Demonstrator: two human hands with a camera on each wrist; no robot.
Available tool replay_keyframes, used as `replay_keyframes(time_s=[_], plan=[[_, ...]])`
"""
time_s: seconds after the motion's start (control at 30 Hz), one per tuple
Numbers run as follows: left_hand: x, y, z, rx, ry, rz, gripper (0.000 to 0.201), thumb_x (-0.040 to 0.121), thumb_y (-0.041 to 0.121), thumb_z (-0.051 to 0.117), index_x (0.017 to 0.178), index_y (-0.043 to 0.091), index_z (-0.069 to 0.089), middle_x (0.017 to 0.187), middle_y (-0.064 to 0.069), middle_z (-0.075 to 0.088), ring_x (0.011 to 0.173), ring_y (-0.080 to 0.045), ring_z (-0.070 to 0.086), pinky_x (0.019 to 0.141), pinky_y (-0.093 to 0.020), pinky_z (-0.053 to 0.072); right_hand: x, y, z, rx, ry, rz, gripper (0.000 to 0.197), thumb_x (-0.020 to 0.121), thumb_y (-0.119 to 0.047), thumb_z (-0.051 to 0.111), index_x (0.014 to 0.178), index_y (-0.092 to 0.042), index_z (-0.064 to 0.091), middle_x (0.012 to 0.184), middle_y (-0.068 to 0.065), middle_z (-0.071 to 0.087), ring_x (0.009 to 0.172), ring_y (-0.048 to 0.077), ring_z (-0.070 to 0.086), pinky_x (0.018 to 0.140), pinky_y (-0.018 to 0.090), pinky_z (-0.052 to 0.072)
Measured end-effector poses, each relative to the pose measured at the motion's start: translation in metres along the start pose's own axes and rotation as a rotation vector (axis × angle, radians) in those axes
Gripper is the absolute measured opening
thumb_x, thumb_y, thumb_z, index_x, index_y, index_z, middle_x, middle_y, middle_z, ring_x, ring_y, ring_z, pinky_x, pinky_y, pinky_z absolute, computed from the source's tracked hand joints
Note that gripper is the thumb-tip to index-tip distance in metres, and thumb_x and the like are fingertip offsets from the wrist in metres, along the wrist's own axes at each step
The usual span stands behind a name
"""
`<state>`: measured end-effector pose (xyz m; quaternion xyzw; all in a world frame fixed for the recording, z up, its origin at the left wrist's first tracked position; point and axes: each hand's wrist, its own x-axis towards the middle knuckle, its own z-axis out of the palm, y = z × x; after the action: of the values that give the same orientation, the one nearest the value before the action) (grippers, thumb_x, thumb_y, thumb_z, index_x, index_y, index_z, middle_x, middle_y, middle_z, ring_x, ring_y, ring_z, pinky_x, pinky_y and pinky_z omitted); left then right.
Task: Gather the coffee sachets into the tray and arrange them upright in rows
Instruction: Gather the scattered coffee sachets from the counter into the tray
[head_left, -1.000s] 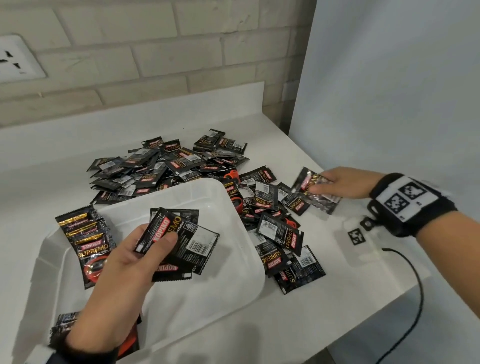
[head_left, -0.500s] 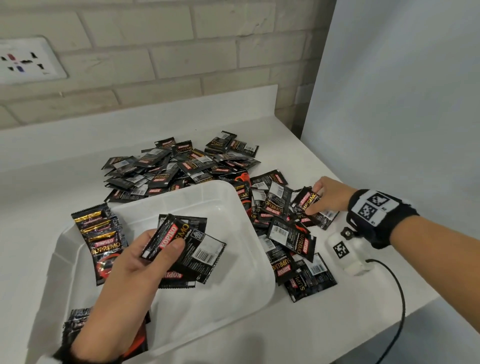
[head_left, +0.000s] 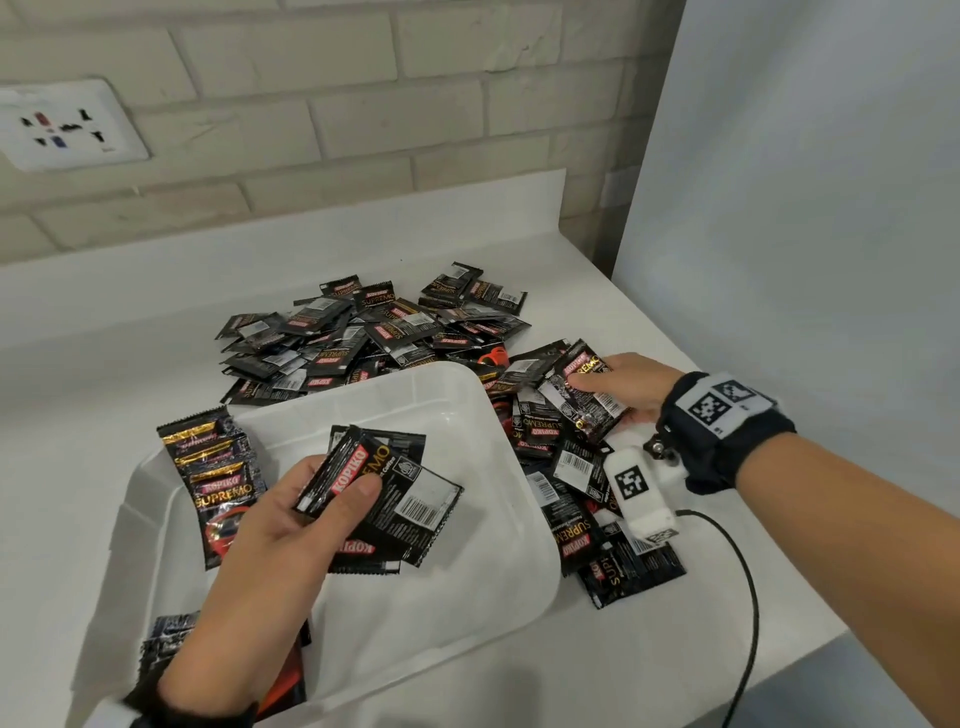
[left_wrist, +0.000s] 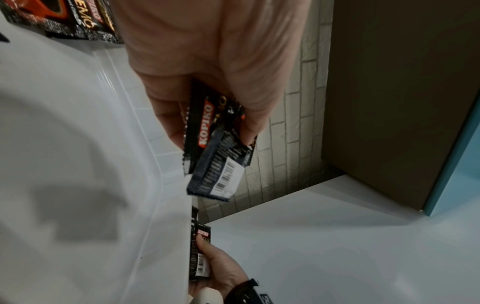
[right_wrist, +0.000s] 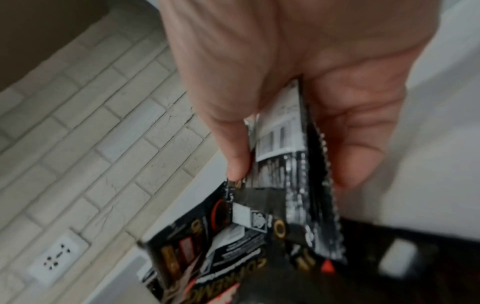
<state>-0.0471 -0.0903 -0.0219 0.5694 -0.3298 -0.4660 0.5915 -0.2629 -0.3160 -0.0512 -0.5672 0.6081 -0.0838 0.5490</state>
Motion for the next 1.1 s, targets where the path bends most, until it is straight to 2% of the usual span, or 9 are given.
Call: replay_keyframes(time_s=[0.17,0.3,0.43,0.5,0.63,0.77,0.87,0.97,1.1], plan=[[-0.005,0.003,-0.001,-0.011,0.011,0.002,0.064,0.015,0.061,0.084,0.072,0.035,0.073,0.083,-0.001,0.075,0.074,-0.014,0.072,0.055,-0.011,0.05,0.003,0.0,-0.005,-0.215,0.137,-0.05,0.005,0.091,-0.012,0.055,0.089,-0.007,0.054,0.103,0.018,0.063,0.094,0.031,0.062,0.084,0.045,0.052],[-0.001,-0.001,-0.003,-0.051,0.029,-0.025,0.024,0.059,0.025,0.079,0.08,0.019,0.069,0.084,-0.007,0.074,0.069,-0.015,0.071,0.053,-0.012,0.051,-0.002,-0.001,-0.012,-0.076,0.169,-0.022,0.009,0.092,-0.005,0.052,0.084,-0.009,0.051,0.081,0.006,0.059,0.069,0.017,0.058,0.059,0.034,0.054],[-0.002,0.0,-0.003,-0.009,0.014,-0.023,0.033,0.045,0.028,0.086,0.074,0.023,0.073,0.083,-0.005,0.075,0.072,-0.015,0.072,0.055,-0.012,0.051,-0.011,-0.006,-0.022,-0.149,0.27,-0.126,0.007,0.09,-0.015,0.057,0.095,-0.009,0.056,0.078,0.002,0.058,0.063,0.01,0.053,0.048,0.019,0.043],[0.0,-0.001,-0.004,-0.041,0.046,-0.029,0.018,0.058,0.025,0.079,0.073,0.022,0.071,0.081,-0.005,0.075,0.071,-0.015,0.071,0.056,-0.012,0.052,-0.012,-0.011,-0.023,-0.15,0.287,-0.162,0.014,0.091,-0.021,0.057,0.097,-0.009,0.058,0.087,0.008,0.061,0.066,0.012,0.054,0.053,0.019,0.044],[0.0,0.003,-0.001,0.006,0.014,-0.009,0.048,0.03,0.047,0.085,0.074,0.032,0.073,0.084,-0.005,0.075,0.077,-0.018,0.072,0.062,-0.015,0.054,0.003,-0.032,-0.012,-0.268,0.254,-0.186,0.036,0.092,-0.031,0.053,0.117,-0.006,0.058,0.122,0.013,0.058,0.105,0.025,0.055,0.082,0.026,0.037],[-0.001,0.007,0.0,-0.012,0.042,-0.029,0.017,0.059,0.045,0.083,0.068,0.035,0.073,0.08,-0.007,0.074,0.072,-0.02,0.072,0.063,-0.02,0.057,0.03,-0.054,0.0,-0.406,0.23,-0.097,0.062,0.089,-0.042,0.055,0.136,-0.004,0.041,0.139,0.014,0.044,0.124,0.028,0.045,0.097,0.033,0.036],[-0.003,0.009,-0.006,0.049,0.05,-0.041,0.034,0.037,0.046,0.073,0.07,0.038,0.072,0.081,-0.006,0.075,0.074,-0.021,0.072,0.072,-0.035,0.056,0.048,-0.06,0.01,-0.485,0.221,-0.069,0.071,0.084,-0.045,0.06,0.137,-0.002,0.038,0.141,0.014,0.042,0.126,0.028,0.043,0.097,0.031,0.037],[-0.004,0.013,-0.012,0.051,0.039,-0.042,0.064,0.013,0.055,0.083,0.074,0.038,0.072,0.082,-0.007,0.075,0.077,-0.023,0.072,0.073,-0.034,0.052,0.06,-0.059,0.02,-0.528,0.246,-0.072,0.075,0.079,-0.039,0.069,0.136,-0.001,0.037,0.139,0.015,0.043,0.126,0.028,0.043,0.099,0.031,0.037],[0.001,0.009,-0.017,0.053,0.051,-0.055,0.07,0.014,0.062,0.082,0.078,0.037,0.072,0.086,-0.007,0.075,0.079,-0.023,0.072,0.082,-0.042,0.054,0.064,-0.056,0.012,-0.508,0.217,-0.069,0.069,0.075,-0.035,0.074,0.13,-0.002,0.046,0.134,0.013,0.049,0.114,0.025,0.05,0.089,0.028,0.039]])
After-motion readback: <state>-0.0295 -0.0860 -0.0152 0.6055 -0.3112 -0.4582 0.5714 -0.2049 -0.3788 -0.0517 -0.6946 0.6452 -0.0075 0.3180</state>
